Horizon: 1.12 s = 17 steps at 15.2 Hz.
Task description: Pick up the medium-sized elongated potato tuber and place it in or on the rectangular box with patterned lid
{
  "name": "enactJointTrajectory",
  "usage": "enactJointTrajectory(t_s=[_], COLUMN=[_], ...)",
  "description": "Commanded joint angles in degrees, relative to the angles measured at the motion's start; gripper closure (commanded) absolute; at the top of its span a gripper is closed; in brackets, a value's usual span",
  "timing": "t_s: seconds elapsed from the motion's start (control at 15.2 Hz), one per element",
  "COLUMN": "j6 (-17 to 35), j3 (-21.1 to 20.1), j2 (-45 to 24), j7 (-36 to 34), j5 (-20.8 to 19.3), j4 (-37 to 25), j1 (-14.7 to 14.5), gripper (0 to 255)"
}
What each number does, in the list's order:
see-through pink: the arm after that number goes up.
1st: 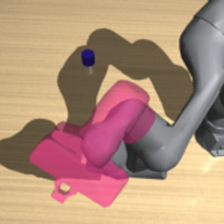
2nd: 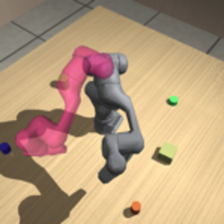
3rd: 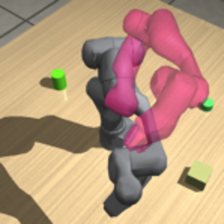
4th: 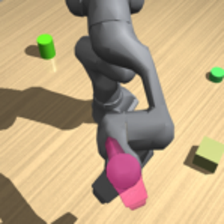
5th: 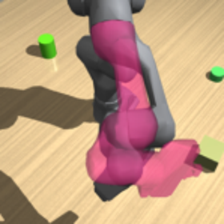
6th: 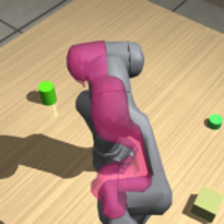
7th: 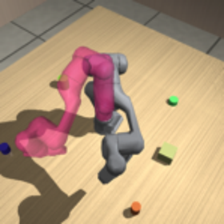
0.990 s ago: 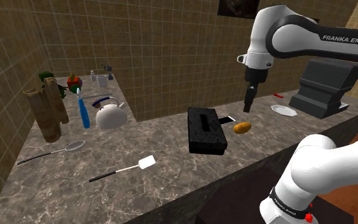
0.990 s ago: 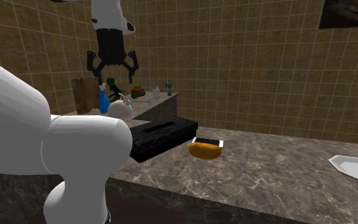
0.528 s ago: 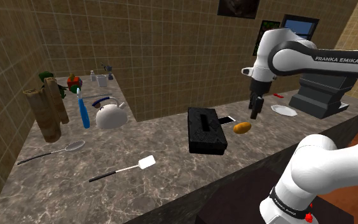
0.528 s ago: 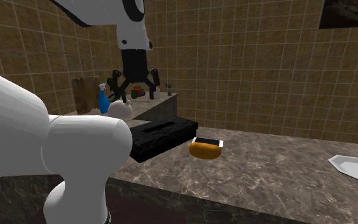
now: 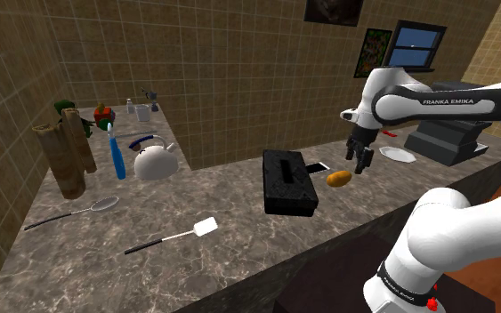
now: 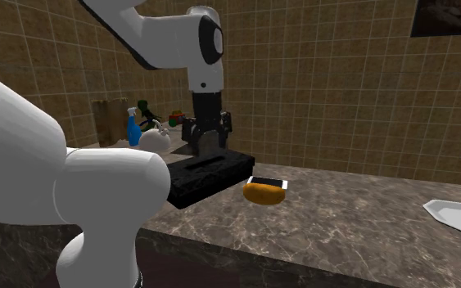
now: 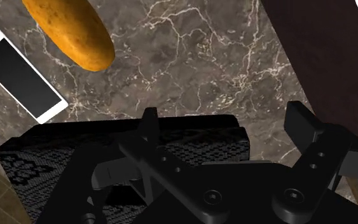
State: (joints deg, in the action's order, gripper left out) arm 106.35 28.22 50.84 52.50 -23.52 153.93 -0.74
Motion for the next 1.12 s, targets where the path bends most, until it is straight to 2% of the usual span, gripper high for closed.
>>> enactJointTrajectory(t_s=[0.0, 0.33, 0.59, 0.79, 0.86, 0.99, 1.06], j6=[3.8, 13.6, 21.6, 27.4, 29.3, 32.6, 33.5], j3=[4.3, 15.7, 26.4, 36.6, 41.0, 51.9, 54.0], j2=[-2.3, -11.2, -20.1, -27.6, -30.3, -35.5, -36.1], j7=[5.2, 17.3, 28.0, 37.5, 41.1, 48.9, 49.3], j5=[-2.5, -6.2, -5.7, -2.0, 0.2, 5.8, 6.3], j4=[0.3, -1.9, -5.5, -8.9, -10.2, -12.8, -12.5], j1=[-0.5, -4.6, -11.6, -20.3, -24.3, -35.0, -37.1], gripper=[0, 0, 0, 0, 0, 0, 0])
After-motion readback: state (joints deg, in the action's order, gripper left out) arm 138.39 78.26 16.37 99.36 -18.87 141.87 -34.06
